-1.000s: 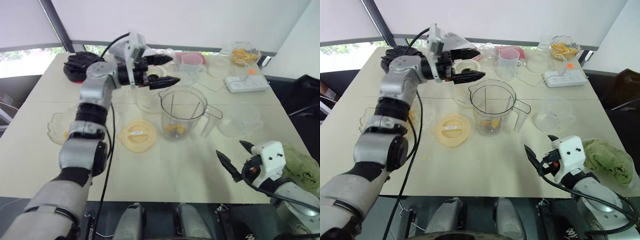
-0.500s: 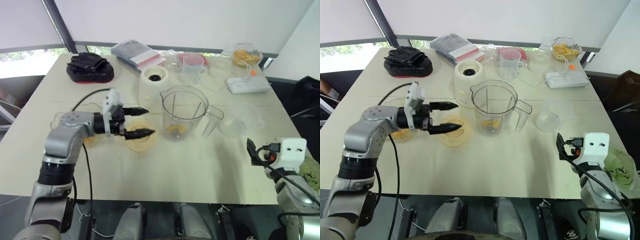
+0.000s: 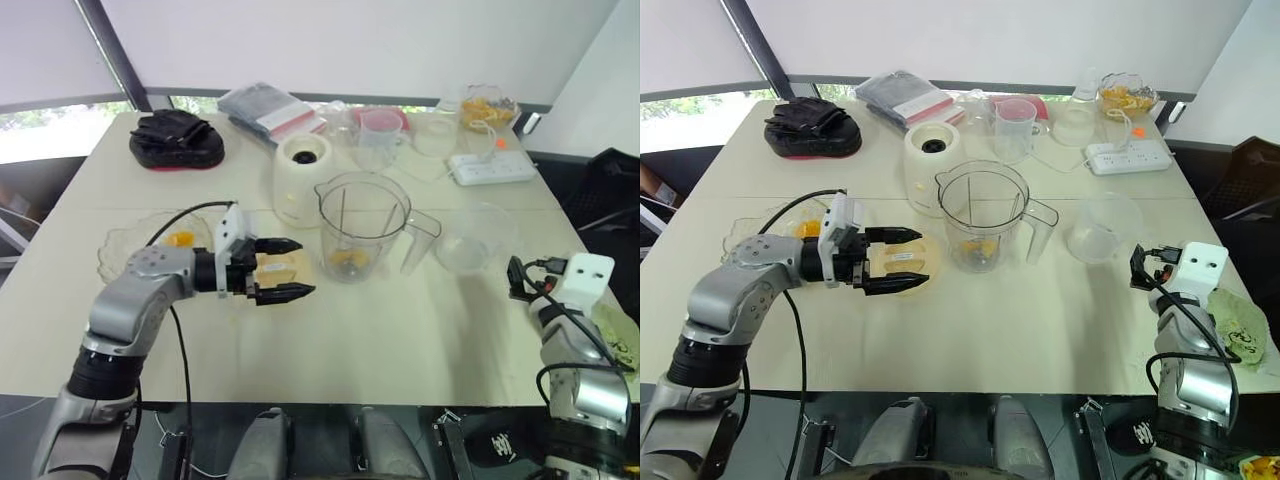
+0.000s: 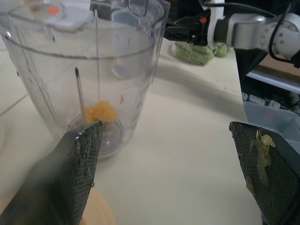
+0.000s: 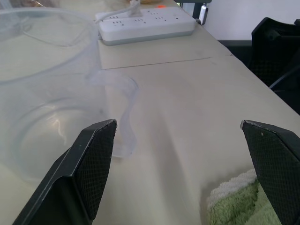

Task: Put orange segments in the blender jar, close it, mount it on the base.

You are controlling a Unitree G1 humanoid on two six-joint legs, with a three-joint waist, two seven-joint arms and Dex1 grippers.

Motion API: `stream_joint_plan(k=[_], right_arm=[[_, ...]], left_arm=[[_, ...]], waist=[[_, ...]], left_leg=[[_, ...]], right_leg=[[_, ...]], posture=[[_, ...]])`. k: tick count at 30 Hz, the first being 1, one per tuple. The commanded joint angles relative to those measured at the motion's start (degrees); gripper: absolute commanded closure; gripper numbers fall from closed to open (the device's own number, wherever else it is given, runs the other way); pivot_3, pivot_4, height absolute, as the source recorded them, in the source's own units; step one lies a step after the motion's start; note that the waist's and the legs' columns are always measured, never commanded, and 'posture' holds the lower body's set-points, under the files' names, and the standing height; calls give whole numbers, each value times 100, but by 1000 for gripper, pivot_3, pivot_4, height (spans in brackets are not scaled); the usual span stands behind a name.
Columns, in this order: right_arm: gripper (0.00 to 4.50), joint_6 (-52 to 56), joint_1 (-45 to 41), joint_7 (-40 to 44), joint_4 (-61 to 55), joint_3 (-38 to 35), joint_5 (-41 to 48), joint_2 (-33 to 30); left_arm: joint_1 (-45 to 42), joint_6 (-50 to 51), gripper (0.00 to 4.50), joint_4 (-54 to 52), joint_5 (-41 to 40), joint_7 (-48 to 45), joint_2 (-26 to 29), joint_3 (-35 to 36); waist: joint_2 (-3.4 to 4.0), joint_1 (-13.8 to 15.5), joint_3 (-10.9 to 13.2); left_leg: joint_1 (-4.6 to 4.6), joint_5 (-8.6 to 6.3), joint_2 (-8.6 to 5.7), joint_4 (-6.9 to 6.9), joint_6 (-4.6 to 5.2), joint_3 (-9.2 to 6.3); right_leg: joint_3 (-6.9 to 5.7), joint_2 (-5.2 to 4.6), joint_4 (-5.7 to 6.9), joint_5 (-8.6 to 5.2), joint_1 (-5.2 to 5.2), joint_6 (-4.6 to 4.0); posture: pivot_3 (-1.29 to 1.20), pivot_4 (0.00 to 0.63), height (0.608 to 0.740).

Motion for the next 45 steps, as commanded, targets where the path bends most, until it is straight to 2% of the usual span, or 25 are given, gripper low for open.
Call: stream_joint_plan(k=[1,26,29,35,36,45], right_arm=[[95,-249,-142,-3,55,-42,-35,-87],[95,-866,-962,-126,1231,47,-212,-159],[971,-909,-995,-121,1321,85,-253,-161],[4108,-957,-991,-130,1386,165,-282,-140],[4478,-960,-988,-130,1375,180,-277,-129],[4478,-837,-823,-117,907,163,-112,-50]], left_arm=[[4,-103,41,-217,-44,124,81,59],[-22,-270,41,-177,17,415,109,-30],[-24,-315,0,-166,49,441,102,-60],[-15,-402,0,-134,85,381,178,-104],[-20,-415,0,-119,88,370,193,-103],[-83,-486,0,-18,94,354,213,-113]], waist=[[1,2,0],[3,-9,1],[4,-7,1],[5,-1,2],[5,-4,2],[5,15,2]], left_leg=[[0,0,0,0,0,0],[0,0,0,0,0,1],[0,0,0,0,0,0],[0,0,0,-1,0,0],[-1,0,0,-1,0,0],[-1,0,0,-3,0,-2]], right_leg=[[0,0,0,0,1,0],[0,0,-2,0,0,0],[0,0,-2,0,0,0],[0,-1,-4,0,1,0],[0,-1,-5,0,1,0],[-2,-2,-16,0,7,0]], posture=[[0,150,740],[0,150,740],[0,150,740],[0,150,740],[0,150,740],[0,150,740]])
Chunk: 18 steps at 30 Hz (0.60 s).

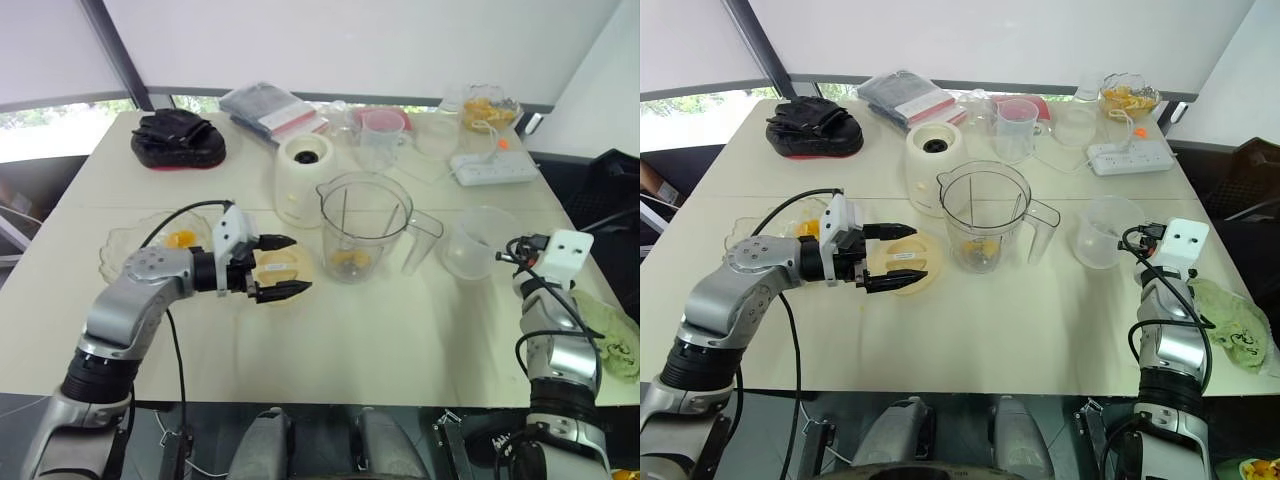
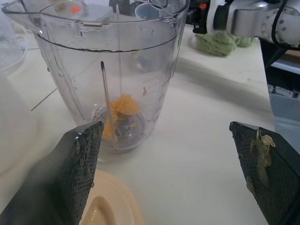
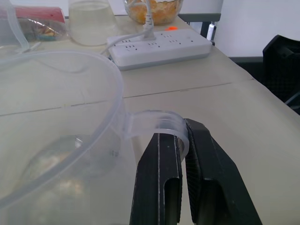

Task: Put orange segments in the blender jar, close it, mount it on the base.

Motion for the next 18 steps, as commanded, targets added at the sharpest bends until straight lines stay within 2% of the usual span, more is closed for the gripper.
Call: stream_joint_plan(k=[1,9,18], right_arm=[[4478,134,146,-59,-497,-125,106,-31],[4478,723,219,-251,-1500,-411,496,-97],[4478,1608,-253,-458,-2804,-426,794,-304]], left_arm=[[-85,-113,0,-17,-30,-37,38,42],[-172,-151,0,130,-42,-28,-26,34],[-217,53,0,194,-309,218,-400,176]], waist=[[0,5,0],[7,-1,4],[17,-24,10]], left_leg=[[0,0,0,-1,0,0],[-4,0,0,-4,1,0],[-6,-1,1,-7,1,0]], right_leg=[[0,0,0,0,0,0],[0,-1,-4,0,-3,0],[2,1,-4,0,-8,0]], posture=[[0,150,740],[0,150,740],[0,150,740]])
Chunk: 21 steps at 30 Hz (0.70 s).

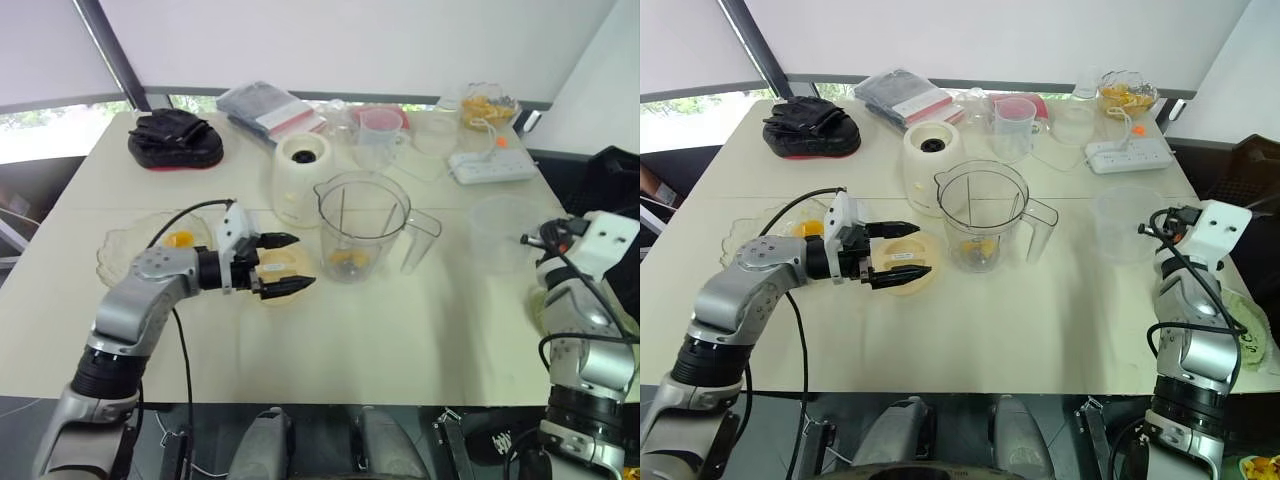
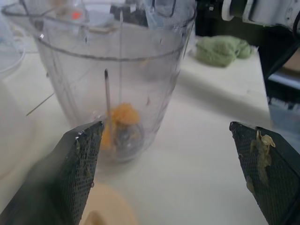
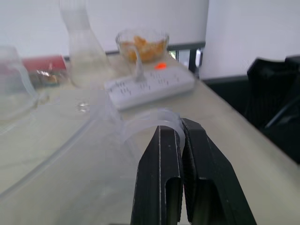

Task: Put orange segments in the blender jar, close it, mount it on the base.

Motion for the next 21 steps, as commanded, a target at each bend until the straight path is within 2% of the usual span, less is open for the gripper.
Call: stream_joint_plan(k=[1,13,21], right_arm=[[4478,184,-419,-16,-722,2,102,-270],[4478,542,-1817,693,-961,770,-29,-1178],[4478,455,-2080,1504,-1100,1342,-117,-1626]], left_arm=[[-123,16,0,-47,-199,102,-74,205],[-132,38,0,-219,-500,381,-256,425],[-43,-153,0,-333,-566,586,-399,472]], waist=[[5,-2,3],[6,8,4],[5,20,4]], left_leg=[[0,0,0,0,0,0],[-2,-1,0,-6,1,1],[-9,-1,-1,-6,2,1]], right_leg=[[0,0,0,0,-1,0],[-1,-1,-11,0,-1,0],[-2,-4,-22,0,-2,0]], posture=[[0,150,740],[0,150,740],[0,150,740]])
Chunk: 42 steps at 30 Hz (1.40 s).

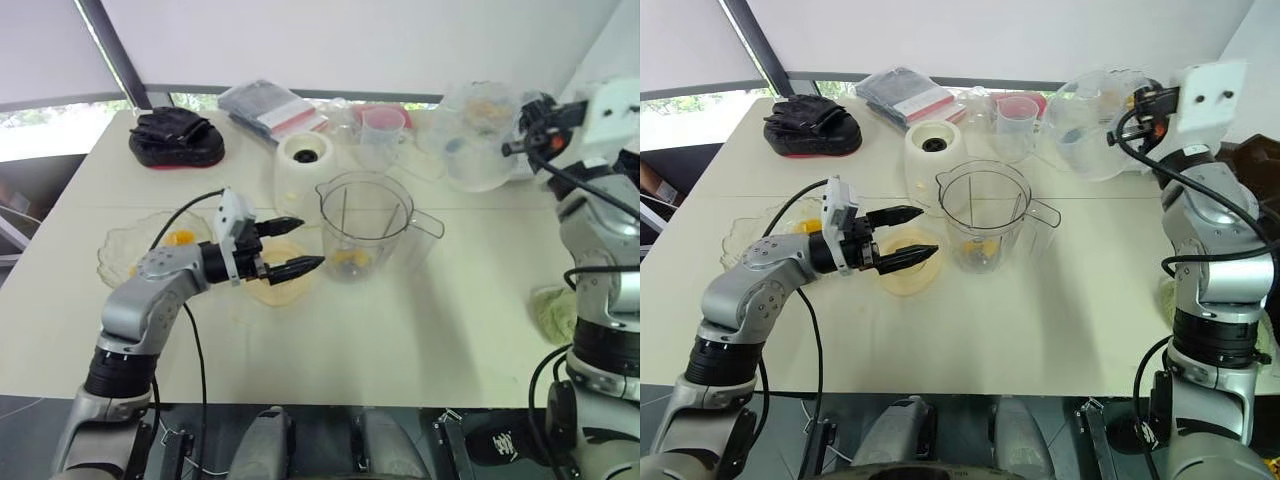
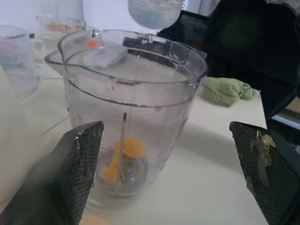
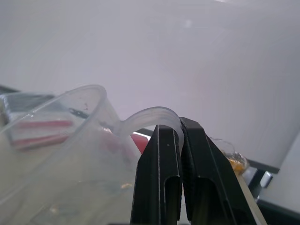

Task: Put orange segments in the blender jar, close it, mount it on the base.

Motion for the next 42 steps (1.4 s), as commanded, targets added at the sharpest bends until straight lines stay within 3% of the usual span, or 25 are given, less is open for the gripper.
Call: stream_joint_plan(k=[1,10,27,42], right_arm=[[4478,-161,-200,319,-426,49,-37,-210],[4478,-719,-213,975,-594,591,-620,-646],[4478,-1495,-25,1450,-615,952,-1527,-745],[4478,-1460,108,1425,-515,778,-1576,-402]], left_arm=[[0,-227,0,-212,-65,91,-67,157],[-38,-390,0,-88,-40,244,-192,132],[-185,-513,0,121,27,189,-233,31],[-127,-526,0,97,25,211,-216,46]], waist=[[0,0,0],[-1,4,0],[-2,6,1],[-3,4,1]], left_leg=[[0,0,1,0,0,0],[0,0,0,0,1,0],[0,2,0,0,-4,0],[0,3,0,0,-6,0]], right_leg=[[0,0,0,0,0,0],[0,-1,-2,0,0,0],[-1,-1,-4,0,0,0],[-1,0,-4,0,0,0]], posture=[[0,150,740],[0,150,740],[0,150,740],[0,150,740]])
